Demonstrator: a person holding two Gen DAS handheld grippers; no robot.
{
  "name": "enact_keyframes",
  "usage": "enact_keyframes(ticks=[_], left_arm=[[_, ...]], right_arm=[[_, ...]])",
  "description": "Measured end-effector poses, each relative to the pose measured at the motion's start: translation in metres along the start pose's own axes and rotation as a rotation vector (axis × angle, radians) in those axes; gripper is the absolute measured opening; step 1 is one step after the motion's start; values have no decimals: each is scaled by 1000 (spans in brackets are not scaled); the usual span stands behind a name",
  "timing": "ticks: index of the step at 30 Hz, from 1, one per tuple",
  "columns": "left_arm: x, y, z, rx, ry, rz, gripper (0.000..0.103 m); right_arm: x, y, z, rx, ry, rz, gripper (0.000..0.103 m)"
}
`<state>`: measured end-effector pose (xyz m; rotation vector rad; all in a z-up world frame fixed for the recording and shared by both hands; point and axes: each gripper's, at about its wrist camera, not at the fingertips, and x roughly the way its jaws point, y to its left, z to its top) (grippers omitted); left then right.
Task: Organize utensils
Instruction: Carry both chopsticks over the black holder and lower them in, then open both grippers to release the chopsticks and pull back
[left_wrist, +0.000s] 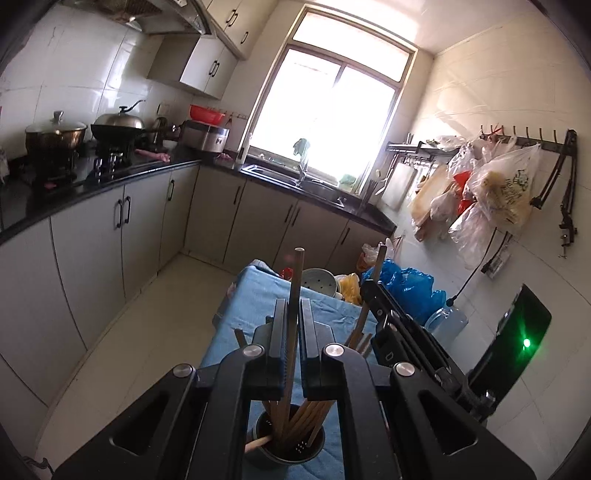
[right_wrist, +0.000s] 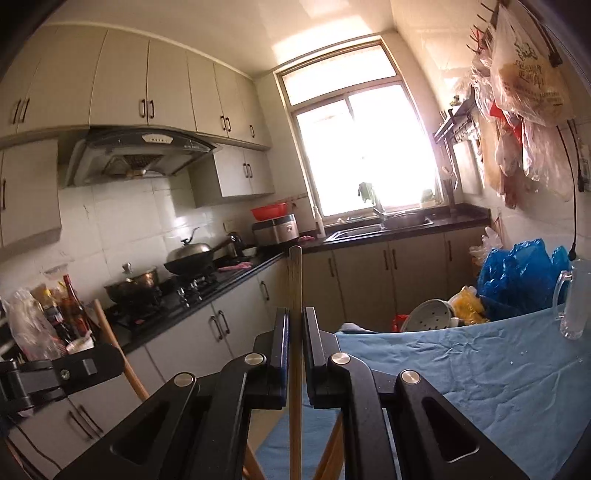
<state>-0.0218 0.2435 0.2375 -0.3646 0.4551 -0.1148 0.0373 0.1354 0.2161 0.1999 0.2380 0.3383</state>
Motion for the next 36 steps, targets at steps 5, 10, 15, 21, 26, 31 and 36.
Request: enact_keyframes(ticks=[5,10,15,21,26,31,36], left_arm=[[8,1,-6,6,30,-10,5],[5,1,-11,-15,43,-6,5],[-12,0,-10,-29,24,-12,5],[-46,-7,-14,-14,-25,8,24],[-74,-13,-28,-7,-78,40,45],[-93,-20,-62,3,-82,140,69],[-101,-26,-110,52,-95,259,90]], right_arm=[[3,0,-14,-40,26,-12,8],[2,-4,-28,-57,61,-21,8],[-2,-4,-32,-65,83,-7,17],[-29,-15,-18,-12,64,7,24],[-64,-30,-13,16,55,-19,38],[-92,-39,-28,-9,113,-57,51],[-118,-51,-57,18,196,-86,60]])
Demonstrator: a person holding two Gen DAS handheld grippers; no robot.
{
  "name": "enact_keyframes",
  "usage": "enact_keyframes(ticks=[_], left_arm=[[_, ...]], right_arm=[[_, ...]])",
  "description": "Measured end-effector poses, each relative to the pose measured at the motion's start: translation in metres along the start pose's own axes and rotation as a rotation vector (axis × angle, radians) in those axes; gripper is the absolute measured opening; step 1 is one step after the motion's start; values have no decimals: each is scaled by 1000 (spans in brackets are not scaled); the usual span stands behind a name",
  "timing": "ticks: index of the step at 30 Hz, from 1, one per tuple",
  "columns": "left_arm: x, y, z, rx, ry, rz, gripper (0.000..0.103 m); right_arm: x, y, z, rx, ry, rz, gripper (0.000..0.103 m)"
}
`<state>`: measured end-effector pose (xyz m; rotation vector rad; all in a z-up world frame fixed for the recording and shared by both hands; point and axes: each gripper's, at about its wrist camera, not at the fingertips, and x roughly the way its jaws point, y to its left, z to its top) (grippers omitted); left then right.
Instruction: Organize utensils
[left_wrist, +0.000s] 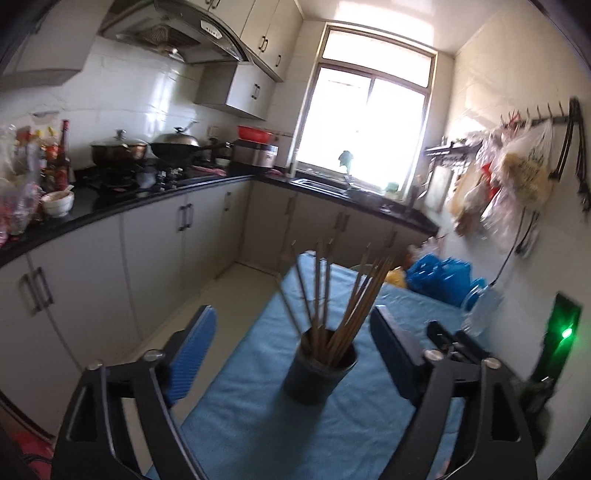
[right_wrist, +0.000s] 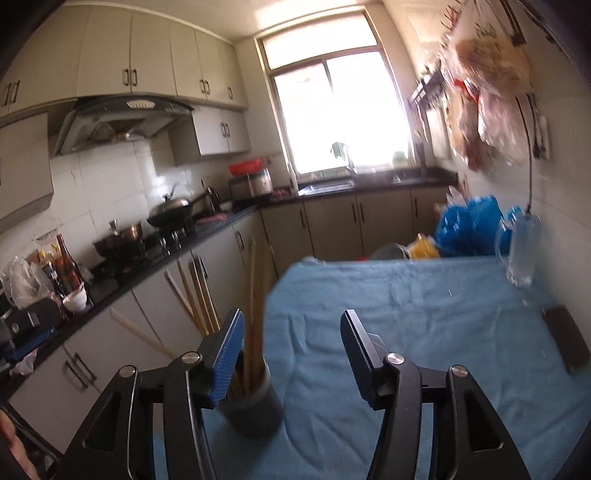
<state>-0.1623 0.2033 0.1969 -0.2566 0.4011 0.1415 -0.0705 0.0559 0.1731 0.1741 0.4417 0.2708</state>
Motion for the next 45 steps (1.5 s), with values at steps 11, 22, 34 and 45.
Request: enact_keyframes(ticks=[11,22,34,45], left_arm=[[-45,-21,-42,140,-180,136,103],[-41,-23,-81,206,-140,194,103],[-6,-35,-107,244,71,149,103],[13,-25,-113,226,167,158,103]], right_arm=[[-46,-28,-55,53,69,-114,69],[-72,-45,-96,81,81,-191,73],[-80,-38,-104,-3,38,-256,78],[-72,-31,-106,-37,58,-262,81]])
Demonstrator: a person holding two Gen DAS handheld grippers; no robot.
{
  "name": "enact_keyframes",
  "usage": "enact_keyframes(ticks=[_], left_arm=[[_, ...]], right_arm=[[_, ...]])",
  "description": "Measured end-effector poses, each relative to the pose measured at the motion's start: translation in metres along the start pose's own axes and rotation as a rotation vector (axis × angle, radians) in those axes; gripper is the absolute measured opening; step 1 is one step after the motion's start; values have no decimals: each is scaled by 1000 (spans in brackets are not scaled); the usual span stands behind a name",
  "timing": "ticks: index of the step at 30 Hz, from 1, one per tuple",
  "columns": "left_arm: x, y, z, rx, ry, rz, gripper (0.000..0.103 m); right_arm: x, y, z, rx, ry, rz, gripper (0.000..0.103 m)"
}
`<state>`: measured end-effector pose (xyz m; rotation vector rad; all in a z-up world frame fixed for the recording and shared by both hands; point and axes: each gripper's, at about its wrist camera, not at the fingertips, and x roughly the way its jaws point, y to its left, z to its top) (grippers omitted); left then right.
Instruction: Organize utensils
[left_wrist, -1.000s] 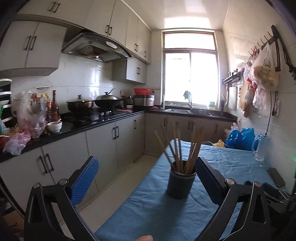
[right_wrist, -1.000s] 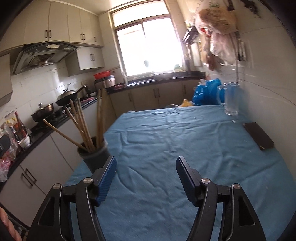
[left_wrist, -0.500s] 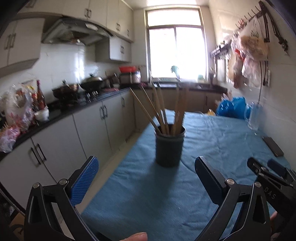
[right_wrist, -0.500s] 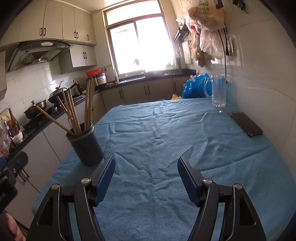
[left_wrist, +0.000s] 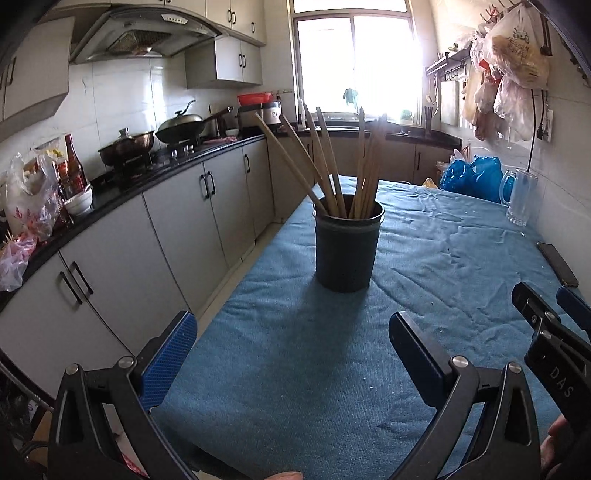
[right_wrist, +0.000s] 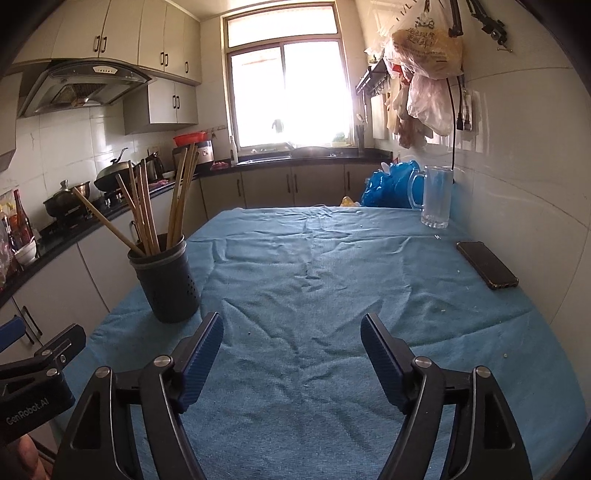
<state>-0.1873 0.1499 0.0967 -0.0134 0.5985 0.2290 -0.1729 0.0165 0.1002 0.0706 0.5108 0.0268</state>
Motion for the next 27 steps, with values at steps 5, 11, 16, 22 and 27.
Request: enact_keyframes(ticks=[5,11,16,22,27], left_arm=[[5,3,-1,-13,23,-11,103],[7,2,-2,-13,37,-22,103],[7,2,-2,-11,39,-24,103],[7,1,-3,-7,46,-29,103],[7,0,-3,-7,44,-31,103]], right_arm=[[0,6,0,-23,-1,-3,82],[1,7,-1,-25,2,-3,83],[1,8,0,-26,1,-2,83],[0,9,-1,-29,-2,-3,84],[0,9,-1,-30,-6,-4,84]])
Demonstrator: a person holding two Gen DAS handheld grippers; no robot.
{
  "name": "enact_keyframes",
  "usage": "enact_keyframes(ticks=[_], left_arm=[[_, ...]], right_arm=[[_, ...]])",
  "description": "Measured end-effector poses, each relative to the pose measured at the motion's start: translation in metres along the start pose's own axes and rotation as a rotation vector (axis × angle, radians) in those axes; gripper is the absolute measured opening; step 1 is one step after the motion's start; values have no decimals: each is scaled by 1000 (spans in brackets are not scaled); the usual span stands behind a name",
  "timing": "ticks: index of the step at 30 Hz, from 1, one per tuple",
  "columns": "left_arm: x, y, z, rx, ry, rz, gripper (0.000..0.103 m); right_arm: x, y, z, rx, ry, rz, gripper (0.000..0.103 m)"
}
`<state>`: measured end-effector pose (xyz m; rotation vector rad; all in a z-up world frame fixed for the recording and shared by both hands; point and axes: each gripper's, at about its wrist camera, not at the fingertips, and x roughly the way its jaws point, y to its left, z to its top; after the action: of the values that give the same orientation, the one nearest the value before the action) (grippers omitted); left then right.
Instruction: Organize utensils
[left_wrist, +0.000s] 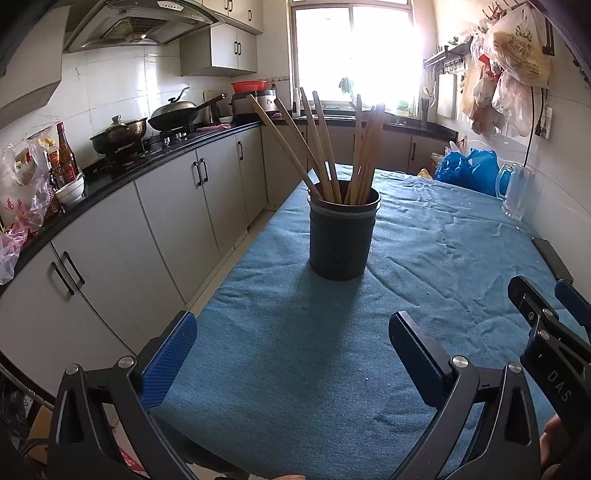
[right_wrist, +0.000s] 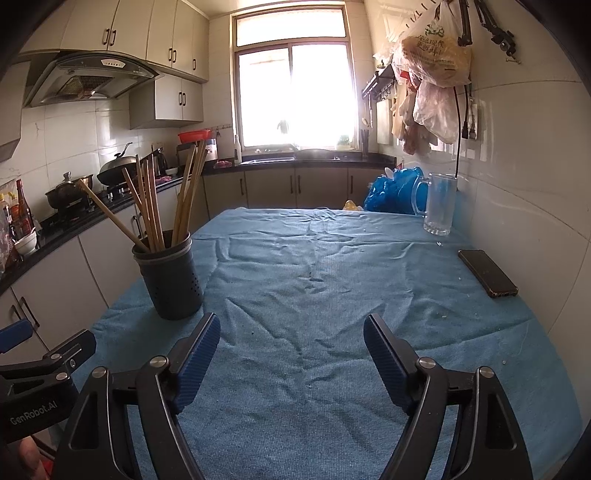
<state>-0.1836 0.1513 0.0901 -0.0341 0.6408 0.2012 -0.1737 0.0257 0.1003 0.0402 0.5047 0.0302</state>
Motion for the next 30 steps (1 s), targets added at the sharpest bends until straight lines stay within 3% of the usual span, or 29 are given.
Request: enact_keyframes(ticks=[30], left_arm=[[4,3,-2,-2,21,-3,103]], right_arm=[[-4,0,1,-13,-14,-3,85]])
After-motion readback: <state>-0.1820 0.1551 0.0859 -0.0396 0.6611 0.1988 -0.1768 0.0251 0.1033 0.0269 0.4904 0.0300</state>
